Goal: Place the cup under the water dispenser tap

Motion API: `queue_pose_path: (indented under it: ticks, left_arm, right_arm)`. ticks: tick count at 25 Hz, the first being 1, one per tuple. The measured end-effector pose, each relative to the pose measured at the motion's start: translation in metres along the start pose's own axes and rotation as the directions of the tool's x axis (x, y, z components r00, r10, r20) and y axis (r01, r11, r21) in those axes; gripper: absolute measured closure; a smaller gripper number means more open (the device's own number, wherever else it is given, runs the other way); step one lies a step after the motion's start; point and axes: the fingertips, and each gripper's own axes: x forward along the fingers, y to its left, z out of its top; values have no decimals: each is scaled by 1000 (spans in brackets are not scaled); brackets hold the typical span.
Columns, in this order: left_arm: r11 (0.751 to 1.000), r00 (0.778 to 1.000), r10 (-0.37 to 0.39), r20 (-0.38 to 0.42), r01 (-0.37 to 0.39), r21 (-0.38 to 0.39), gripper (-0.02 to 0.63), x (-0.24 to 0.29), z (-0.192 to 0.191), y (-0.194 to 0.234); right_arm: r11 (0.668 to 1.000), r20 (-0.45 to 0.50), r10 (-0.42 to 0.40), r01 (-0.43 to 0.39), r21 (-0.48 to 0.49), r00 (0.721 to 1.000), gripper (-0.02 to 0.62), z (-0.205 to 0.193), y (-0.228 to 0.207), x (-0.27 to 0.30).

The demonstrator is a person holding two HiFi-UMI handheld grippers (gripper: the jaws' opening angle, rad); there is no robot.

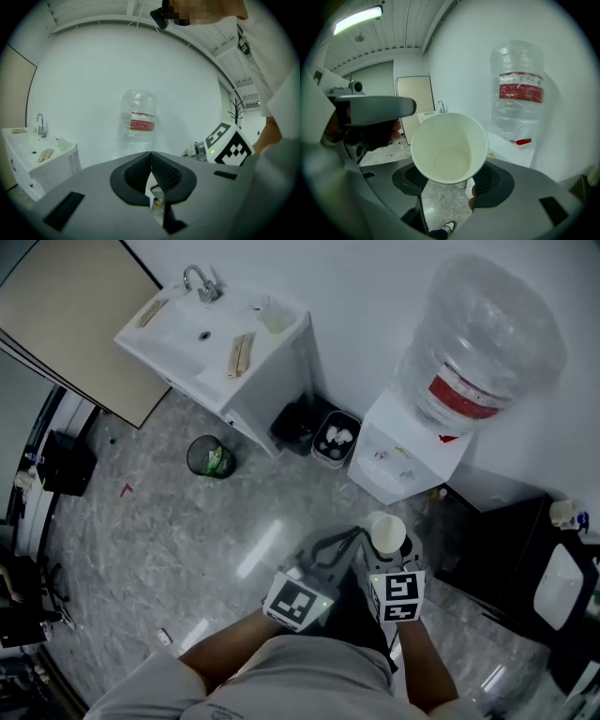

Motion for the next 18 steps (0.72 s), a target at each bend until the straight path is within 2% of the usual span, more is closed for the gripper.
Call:
queue_pose_path:
  ticks: [8, 14, 18]
  left_arm:
    - [1000, 999, -8, -45, 8, 13, 600, 84, -21, 46]
    - [1000, 996, -5, -88, 4, -8, 600, 113, -62, 74]
    - [999, 993, -30, -114, 27, -27, 600, 129, -98, 88]
  right_arm:
    - [1000, -60, 6, -7, -4, 998, 319, -29, -65, 105]
    - [1000, -114, 5, -6, -13, 993, 319, -87, -76, 164]
    - [1000, -145, -16, 14, -11, 989, 319, -130, -81, 202]
